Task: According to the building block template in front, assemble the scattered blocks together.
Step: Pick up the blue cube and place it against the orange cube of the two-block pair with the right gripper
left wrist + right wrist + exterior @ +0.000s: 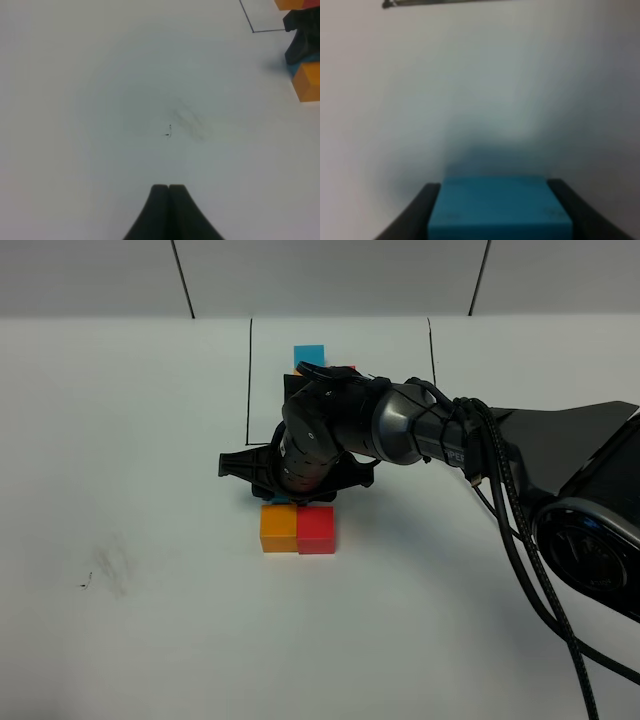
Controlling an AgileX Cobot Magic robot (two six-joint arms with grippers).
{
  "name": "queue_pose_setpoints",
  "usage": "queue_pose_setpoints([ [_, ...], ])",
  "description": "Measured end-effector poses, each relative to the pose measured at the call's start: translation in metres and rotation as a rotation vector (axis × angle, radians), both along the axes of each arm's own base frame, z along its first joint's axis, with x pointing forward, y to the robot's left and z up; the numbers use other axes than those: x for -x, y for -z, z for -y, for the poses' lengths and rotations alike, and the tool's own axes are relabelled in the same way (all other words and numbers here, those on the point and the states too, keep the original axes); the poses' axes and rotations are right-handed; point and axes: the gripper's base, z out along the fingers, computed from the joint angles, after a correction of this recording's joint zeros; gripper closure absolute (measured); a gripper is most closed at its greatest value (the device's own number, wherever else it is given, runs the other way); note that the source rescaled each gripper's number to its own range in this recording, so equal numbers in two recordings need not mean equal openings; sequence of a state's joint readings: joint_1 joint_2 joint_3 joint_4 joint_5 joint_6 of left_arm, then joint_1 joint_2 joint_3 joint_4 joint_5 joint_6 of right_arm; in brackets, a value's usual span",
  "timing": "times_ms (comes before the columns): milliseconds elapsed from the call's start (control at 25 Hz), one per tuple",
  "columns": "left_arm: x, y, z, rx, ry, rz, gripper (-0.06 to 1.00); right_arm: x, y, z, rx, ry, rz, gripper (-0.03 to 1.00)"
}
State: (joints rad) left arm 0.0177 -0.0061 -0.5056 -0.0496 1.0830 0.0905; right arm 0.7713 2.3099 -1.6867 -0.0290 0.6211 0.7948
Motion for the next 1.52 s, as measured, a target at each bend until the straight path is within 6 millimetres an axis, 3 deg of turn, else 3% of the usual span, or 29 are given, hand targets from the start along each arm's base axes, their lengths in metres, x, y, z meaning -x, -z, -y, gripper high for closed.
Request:
queue_pose_setpoints([
  [560,0.000,0.000,0.000,-0.001,0.001,0.000,0.94,-0.002,0.001,0.002,0.086,-0.141,0.064,0.53],
  [960,0.000,0.000,0.000,-0.002,0.001,0.000,0.94,0.002,0.000,-0.007,-0.027,-0.076,0.030,0.53],
  [1520,0.000,0.000,0.000,-0.002,0.001,0.000,0.94,0.006,0.002,-0.010,-0.014,-0.080,0.020,0.53],
])
